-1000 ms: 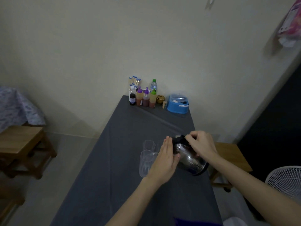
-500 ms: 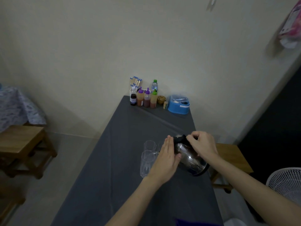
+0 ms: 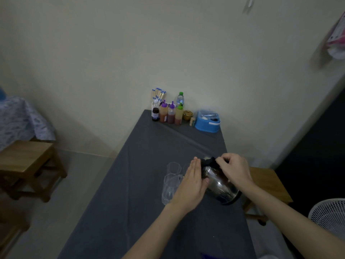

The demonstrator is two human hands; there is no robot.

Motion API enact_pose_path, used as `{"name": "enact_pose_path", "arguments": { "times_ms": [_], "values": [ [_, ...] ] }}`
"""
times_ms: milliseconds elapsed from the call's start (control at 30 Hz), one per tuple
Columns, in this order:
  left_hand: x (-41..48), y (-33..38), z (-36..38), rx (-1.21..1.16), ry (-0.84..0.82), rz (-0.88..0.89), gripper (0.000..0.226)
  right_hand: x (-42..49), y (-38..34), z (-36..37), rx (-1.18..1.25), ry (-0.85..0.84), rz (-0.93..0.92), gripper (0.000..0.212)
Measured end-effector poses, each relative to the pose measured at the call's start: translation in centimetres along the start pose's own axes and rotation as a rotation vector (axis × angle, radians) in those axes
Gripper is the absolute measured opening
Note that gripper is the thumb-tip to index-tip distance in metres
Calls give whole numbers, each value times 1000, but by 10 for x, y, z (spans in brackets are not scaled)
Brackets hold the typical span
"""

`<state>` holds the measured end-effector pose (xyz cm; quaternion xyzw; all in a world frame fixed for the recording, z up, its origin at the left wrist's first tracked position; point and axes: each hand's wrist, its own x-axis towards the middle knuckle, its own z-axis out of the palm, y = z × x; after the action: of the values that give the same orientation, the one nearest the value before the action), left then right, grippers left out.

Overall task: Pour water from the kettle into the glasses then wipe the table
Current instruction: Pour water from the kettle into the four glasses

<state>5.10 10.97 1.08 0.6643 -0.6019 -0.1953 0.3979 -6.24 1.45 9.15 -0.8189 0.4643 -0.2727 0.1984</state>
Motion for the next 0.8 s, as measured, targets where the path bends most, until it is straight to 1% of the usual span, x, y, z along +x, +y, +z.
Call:
{"name": "enact_pose_path", "arguments": {
  "times_ms": [267, 500, 600, 700, 800],
  "values": [
    [0, -1, 2, 1, -5, -14, 65, 3, 4, 1, 3, -14, -23, 35],
    [0, 1, 4, 22, -36, -12, 65, 1, 15, 4, 47, -3, -33, 39],
    [0, 3, 3, 62, -67, 12, 71, -3, 25, 6, 99, 36, 27, 40],
    [1, 4, 4, 100, -92, 39, 88, -11, 36, 11, 177, 65, 120, 39],
    [3, 5, 7, 124, -122, 68, 91, -18, 47, 13, 258, 75, 230, 34]
  ]
}}
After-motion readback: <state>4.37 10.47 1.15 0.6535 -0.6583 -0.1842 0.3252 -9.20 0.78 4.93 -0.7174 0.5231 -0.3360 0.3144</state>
